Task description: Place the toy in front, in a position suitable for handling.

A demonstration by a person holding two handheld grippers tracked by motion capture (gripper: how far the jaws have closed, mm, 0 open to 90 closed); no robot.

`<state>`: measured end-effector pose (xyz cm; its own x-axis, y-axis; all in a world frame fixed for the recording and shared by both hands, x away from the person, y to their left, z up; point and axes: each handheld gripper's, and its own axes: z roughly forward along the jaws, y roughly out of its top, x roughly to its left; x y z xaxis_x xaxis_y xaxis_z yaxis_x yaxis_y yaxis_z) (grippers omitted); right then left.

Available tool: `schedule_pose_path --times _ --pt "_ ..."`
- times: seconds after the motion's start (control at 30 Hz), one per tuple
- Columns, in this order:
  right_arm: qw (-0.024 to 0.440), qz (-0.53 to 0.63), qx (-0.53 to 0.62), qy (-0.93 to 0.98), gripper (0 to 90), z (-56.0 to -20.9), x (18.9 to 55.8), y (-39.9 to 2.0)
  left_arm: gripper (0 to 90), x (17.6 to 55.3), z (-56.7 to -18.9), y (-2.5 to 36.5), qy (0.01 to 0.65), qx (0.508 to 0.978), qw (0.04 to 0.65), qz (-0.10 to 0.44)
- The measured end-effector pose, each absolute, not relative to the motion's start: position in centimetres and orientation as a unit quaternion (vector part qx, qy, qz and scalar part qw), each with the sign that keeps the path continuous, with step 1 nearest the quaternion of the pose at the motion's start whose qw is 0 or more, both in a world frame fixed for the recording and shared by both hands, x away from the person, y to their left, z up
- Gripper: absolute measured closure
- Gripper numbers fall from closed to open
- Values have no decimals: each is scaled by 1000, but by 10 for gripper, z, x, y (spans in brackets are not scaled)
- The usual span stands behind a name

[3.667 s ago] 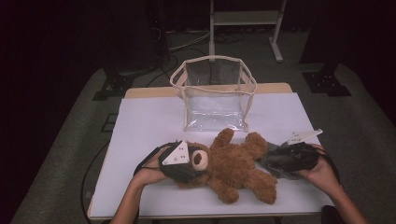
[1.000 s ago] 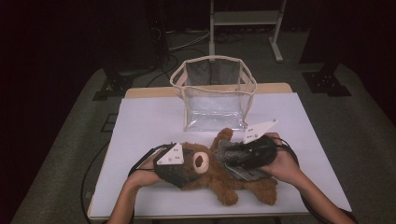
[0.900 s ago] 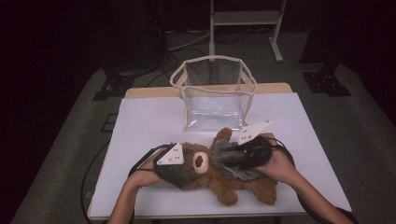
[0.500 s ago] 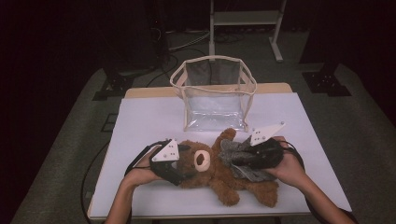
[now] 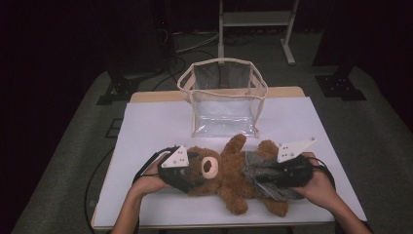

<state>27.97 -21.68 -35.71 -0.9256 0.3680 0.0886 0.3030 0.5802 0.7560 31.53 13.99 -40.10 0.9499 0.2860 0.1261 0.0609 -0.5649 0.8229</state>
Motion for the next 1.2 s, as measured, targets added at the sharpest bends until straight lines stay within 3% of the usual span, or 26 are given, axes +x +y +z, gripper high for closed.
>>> schedule_pose_path --times 0.2,0.43,0.77,1.2 --pt "33 422 188 886 727 -368 271 -215 152 316 -402 139 106 876 455 119" --pt "45 431 200 879 733 -370 286 -212 208 313 -400 138 95 880 452 116" --pt "39 447 218 867 735 -371 308 -217 222 310 -398 139 91 886 444 101" --pt "7 471 253 845 732 -389 288 -249 200 309 -399 137 77 886 445 105"
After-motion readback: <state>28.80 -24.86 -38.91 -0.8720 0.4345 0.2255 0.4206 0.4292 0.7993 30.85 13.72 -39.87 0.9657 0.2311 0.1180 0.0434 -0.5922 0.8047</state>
